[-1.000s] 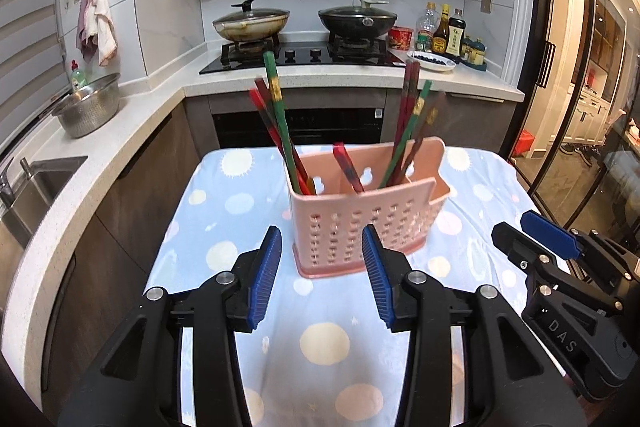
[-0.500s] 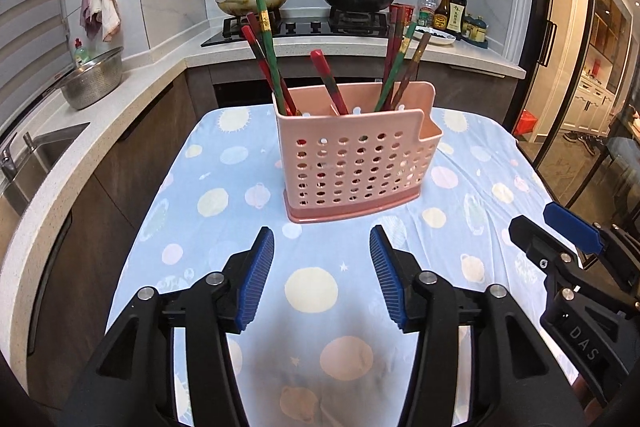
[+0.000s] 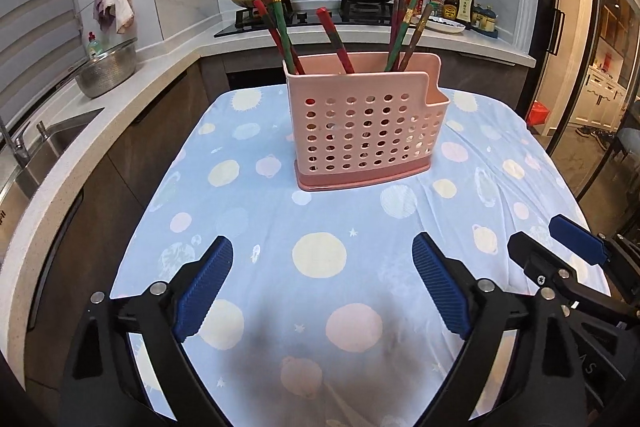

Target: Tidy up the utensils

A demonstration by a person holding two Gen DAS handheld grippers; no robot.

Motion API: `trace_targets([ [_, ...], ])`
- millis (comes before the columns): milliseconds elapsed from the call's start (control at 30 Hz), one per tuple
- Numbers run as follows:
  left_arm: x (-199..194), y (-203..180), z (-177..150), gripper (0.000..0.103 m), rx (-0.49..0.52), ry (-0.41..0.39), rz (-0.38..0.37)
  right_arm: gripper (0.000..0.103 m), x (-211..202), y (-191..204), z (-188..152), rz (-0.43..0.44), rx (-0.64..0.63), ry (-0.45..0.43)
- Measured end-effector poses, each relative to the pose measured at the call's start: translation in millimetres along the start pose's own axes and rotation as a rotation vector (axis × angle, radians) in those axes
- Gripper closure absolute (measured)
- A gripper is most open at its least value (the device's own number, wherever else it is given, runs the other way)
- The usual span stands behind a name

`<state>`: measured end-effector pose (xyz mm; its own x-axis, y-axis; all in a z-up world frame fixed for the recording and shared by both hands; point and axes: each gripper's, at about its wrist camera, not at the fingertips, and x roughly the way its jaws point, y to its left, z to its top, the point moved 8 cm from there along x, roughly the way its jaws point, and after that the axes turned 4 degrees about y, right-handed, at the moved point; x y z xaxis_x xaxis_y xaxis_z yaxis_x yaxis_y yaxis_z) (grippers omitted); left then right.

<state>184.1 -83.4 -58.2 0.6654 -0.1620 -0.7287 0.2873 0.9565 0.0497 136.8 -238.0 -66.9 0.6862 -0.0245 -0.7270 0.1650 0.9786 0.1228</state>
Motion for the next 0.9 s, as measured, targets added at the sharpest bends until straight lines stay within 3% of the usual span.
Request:
trace_targets([
  [200,7,5,-13,0.011,-0.011,0.035,0.01,0.038,3,-1,-9,-0.018,-0.005,0.007],
  [333,11,9,-20,0.01,-0.016,0.054,0.016,0.019,2,-3,-11,-0.036,-0.006,0.005],
  [533,15,9,-27,0.01,-0.005,0.071,0.034,0.015,0,-6,-12,-0.069,-0.015,-0.014],
  [567,16,10,-28,0.01,-0.004,0.075,0.036,0.006,0,-7,-12,-0.067,-0.015,-0.013],
  [900,15,13,-29,0.009,-0.009,0.077,0.053,0.007,4,-15,-17,-0.077,0.009,0.006],
])
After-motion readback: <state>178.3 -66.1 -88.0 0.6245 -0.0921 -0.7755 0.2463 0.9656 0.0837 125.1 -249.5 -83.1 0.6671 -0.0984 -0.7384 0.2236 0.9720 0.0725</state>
